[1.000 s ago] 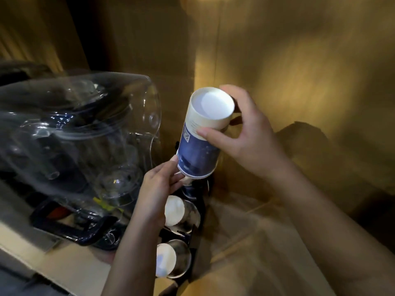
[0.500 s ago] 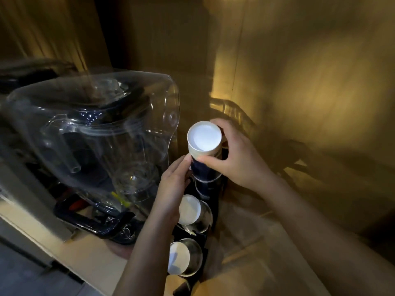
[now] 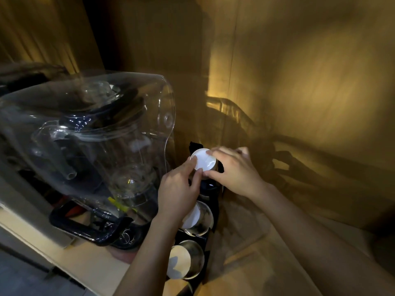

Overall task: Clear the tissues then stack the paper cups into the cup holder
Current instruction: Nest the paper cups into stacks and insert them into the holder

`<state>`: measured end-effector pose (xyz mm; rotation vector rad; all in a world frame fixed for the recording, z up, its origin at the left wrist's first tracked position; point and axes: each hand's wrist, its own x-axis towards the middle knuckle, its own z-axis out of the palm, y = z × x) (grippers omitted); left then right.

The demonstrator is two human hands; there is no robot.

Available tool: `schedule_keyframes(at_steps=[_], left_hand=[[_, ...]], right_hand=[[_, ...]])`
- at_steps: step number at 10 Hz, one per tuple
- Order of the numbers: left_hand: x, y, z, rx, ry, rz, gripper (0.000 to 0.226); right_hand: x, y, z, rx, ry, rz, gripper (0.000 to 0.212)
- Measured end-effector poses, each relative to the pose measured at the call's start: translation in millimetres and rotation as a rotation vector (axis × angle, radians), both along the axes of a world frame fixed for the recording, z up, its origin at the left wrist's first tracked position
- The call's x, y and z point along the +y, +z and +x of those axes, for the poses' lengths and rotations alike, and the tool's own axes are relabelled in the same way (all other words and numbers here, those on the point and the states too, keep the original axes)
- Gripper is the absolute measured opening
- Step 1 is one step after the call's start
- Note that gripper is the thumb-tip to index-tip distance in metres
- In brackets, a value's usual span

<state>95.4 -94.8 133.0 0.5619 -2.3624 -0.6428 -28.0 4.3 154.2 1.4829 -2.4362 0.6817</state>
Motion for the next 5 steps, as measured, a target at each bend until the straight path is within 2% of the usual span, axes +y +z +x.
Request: schedule_keyframes(at_steps=[2,3,5], left_hand=[[9,-2,-4,-0.005,-0.041,0.035,0.046],[10,6,-9,-0.009,-0.016,-0.028,0.054],[18,42,-31,0.043,-0.056,-0.101,0.060]], right_hand=[[4,6,0,-0.035,-0.007,0.057,0.055],[12,13,1,-0.093,0.040,0.122,0.056],[43,54,-9,-0.114,-0.029,0.050,0.058]])
